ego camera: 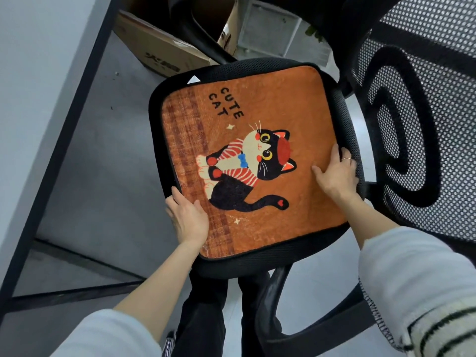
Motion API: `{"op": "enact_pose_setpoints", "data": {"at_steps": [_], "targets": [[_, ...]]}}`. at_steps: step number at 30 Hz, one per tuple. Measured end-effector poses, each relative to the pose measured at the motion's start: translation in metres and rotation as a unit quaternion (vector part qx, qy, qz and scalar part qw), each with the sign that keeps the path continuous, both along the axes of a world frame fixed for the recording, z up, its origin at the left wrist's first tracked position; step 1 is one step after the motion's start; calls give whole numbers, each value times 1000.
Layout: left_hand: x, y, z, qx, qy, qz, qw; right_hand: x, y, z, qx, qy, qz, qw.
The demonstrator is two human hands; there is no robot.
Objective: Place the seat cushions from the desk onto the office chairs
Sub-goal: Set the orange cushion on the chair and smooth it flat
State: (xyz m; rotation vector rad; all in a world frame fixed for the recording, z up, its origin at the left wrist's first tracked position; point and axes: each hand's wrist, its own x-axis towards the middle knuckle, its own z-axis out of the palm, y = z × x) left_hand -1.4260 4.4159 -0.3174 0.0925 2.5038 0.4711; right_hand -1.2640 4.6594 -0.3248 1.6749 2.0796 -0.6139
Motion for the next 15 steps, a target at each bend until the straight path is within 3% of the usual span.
{"op": "enact_pose_setpoints", "data": {"at_steps": [15], "targets": [[-51, 0, -15, 33, -6, -94, 995, 19, -40, 2, -26, -7, -59, 998]]}}
